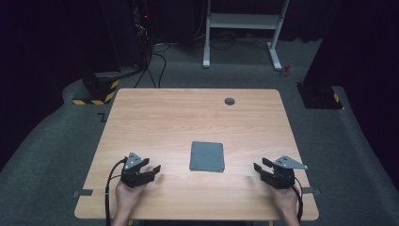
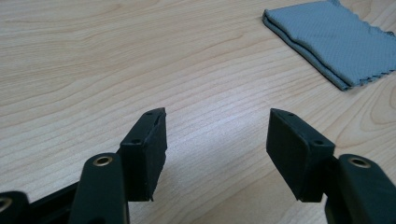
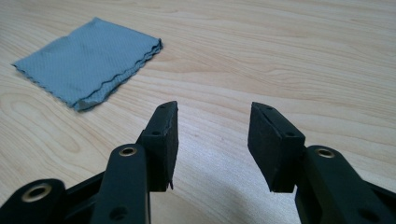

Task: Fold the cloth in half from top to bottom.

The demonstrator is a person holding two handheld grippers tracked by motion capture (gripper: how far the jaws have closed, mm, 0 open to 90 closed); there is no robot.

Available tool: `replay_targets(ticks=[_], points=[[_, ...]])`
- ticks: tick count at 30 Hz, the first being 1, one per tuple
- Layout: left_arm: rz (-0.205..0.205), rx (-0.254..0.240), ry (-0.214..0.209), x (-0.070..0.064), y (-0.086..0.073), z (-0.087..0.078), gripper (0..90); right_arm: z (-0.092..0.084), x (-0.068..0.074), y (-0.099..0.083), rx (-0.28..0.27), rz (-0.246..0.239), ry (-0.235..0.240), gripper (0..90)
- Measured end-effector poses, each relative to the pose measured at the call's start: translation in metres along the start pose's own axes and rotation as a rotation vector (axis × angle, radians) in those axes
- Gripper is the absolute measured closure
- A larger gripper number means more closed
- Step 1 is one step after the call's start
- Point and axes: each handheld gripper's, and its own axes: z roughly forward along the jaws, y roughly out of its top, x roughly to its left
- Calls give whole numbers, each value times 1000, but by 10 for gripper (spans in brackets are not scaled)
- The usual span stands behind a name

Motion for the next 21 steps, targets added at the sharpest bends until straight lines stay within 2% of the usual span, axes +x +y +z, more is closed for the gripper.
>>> replay_targets(ticks=[7,11,18,21], points=[[45,44,57,2,-1,4,373,4,-3,-5,38,-15,-40,525],[44,59,76,6,-3,5,360,6,-8,-8,77,-8,-77,517],[32,71,105,11,-2,6,346,8,-16,-12,109,23,-117,478],[28,88,111,12,-1,8,326,8,-17,-12,116,11,-144,454]])
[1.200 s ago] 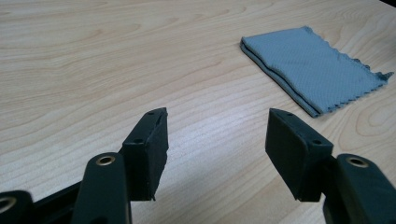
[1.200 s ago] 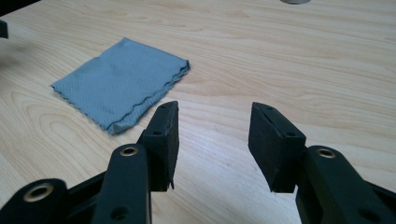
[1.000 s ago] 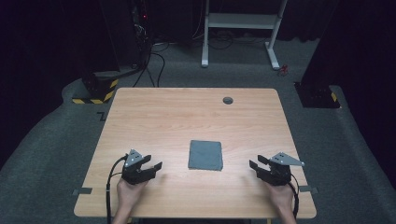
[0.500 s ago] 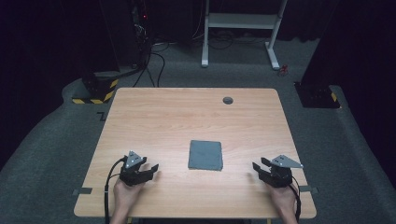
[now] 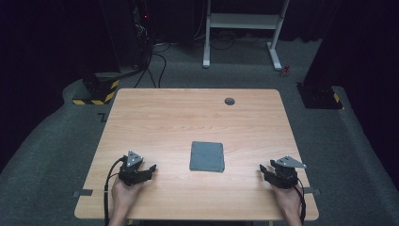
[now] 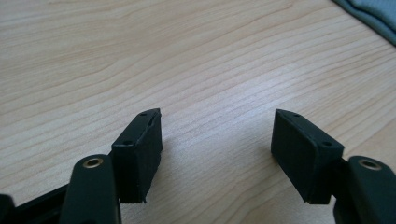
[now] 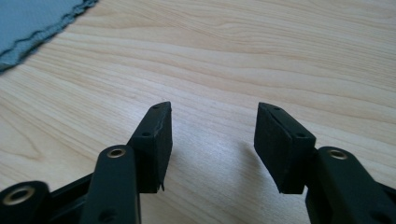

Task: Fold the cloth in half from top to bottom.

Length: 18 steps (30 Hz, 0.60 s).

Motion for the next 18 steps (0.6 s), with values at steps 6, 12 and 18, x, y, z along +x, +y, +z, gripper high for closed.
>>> replay_targets(ticks=[6,12,18], points=[[-2,4,1,-1,2,2,284,4,-2,1,58,10,-3,356],[5,8,-9,-1,2,4,245,5,-2,2,60,13,-9,349],[6,13,-12,-1,2,4,228,5,-2,2,59,11,-6,349]])
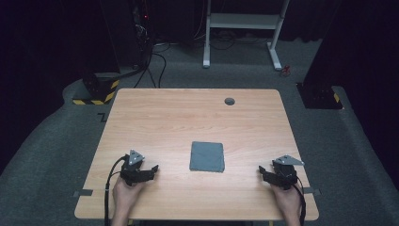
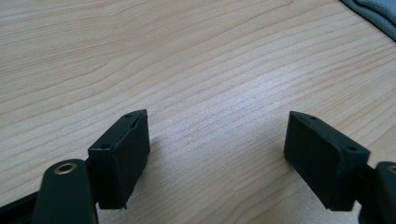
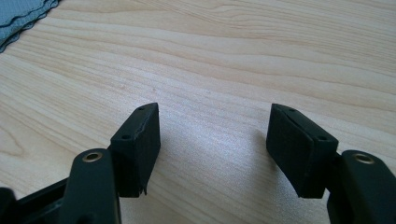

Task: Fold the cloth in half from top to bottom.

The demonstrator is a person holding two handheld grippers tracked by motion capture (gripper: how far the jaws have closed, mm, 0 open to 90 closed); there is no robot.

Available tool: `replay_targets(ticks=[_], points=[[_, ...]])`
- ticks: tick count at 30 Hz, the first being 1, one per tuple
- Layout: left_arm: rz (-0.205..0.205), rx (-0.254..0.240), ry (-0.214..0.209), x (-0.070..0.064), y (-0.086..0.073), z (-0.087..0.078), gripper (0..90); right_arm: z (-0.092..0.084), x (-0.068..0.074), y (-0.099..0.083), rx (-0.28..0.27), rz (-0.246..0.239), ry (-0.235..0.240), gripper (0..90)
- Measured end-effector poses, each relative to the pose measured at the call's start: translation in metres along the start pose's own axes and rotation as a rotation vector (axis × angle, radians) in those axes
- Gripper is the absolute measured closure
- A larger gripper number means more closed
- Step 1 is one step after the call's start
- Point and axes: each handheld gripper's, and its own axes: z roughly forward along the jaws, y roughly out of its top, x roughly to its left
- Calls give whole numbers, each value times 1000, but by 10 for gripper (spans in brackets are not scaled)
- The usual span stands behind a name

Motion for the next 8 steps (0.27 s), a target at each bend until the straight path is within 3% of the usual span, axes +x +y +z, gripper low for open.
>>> replay_targets(ticks=[8], points=[[3,-2,0,0,0,0,226,0,-1,0,1,2,3,349]])
